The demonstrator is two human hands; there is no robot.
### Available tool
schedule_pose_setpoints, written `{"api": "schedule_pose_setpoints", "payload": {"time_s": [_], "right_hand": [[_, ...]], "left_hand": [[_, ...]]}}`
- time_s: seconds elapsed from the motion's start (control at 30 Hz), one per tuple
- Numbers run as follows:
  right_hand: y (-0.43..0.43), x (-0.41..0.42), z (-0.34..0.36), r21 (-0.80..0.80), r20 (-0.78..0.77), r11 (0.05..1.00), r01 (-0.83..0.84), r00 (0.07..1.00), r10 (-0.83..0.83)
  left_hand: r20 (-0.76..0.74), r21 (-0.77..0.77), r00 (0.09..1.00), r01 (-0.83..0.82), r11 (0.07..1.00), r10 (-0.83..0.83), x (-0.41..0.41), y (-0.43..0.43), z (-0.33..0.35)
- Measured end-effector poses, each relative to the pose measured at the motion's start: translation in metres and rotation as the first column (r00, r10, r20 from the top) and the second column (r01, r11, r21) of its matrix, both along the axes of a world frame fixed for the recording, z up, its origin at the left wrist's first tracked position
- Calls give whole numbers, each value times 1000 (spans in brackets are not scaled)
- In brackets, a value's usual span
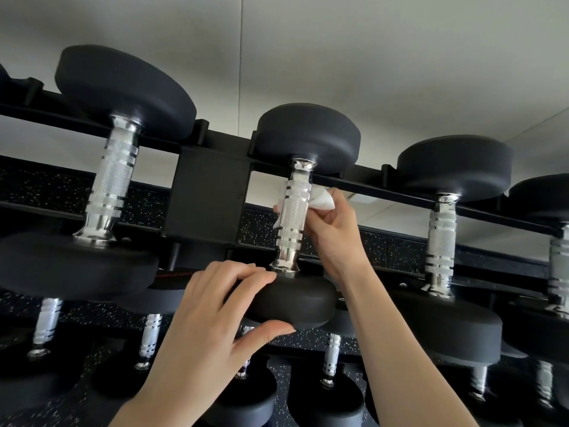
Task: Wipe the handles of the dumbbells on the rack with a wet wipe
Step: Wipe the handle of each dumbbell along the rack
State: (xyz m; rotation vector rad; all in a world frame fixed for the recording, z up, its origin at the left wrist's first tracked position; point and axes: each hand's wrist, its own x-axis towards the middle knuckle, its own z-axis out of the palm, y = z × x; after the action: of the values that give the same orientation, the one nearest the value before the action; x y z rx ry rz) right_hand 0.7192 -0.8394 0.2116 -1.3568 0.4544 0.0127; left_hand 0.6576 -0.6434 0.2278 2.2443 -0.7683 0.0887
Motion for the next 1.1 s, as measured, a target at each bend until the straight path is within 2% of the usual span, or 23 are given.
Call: {"api": "schedule_pose_setpoints", "payload": {"time_s": [0.17,0.63,0.87,0.97,1.1], "right_hand": [[-4,-14,-5,-110,-87,988,-109,991,100],[-14,-39,20,-220,-205,915,-338,933,296],[-11,-48,33,-310,-188,903,-296,951,247],[-10,-52,36,-443,-168,846,-295,955,245],[-6,-52,46,-633,-180,706,-318,947,265]], "left_hand": [[0,-3,1000,-9,1000,9,0,-1,2],[7,8,1000,-11,1000,11,1,-1,1],[29,-5,1000,2,1000,-2,3,-1,2],[32,-4,999,15,1000,-15,4,-1,0],[1,-39,1000,26,999,-26,7,1,0]]}}
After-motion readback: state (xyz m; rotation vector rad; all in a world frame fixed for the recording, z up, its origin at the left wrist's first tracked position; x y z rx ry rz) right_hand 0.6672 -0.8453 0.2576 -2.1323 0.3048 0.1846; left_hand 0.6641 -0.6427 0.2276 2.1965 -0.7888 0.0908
